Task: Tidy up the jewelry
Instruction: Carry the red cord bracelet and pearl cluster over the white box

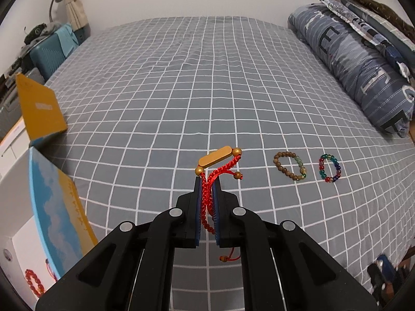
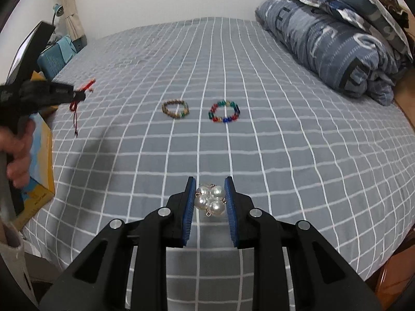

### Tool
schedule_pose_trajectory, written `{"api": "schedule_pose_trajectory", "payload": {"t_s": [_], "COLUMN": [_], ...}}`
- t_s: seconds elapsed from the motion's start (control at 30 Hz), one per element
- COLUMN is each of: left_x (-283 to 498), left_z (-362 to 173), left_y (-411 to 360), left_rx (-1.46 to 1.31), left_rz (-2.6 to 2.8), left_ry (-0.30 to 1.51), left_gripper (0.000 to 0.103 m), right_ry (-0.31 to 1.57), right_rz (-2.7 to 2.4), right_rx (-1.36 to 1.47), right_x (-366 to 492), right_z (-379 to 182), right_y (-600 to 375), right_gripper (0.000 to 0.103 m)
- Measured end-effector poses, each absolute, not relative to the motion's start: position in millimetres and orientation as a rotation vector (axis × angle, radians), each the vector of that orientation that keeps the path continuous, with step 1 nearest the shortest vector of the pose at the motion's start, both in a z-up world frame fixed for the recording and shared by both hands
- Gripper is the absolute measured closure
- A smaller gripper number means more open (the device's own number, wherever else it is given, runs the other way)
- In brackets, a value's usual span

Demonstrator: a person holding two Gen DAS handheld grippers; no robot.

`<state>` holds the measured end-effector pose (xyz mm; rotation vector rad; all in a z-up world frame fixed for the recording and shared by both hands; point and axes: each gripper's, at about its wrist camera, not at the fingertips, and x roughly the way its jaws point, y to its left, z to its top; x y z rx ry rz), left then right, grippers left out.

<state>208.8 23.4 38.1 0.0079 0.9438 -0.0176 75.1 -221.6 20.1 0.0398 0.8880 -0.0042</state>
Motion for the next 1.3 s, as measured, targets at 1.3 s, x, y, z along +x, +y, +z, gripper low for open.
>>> {"api": "schedule_pose_trajectory", "payload": {"t_s": [1.3], "left_x": [59], "left_z": [97], "left_y": [217], "left_rx": [-0.167], "left_rz": [0.25], "left_ry": [0.797], "left_gripper": [0.096], "right_ry": [0.745], "right_rz": [0.294], "right_rx": [-0.115], "right_x": [133], "right_z": [99], "right_y": [3], "right_gripper": [0.081]}}
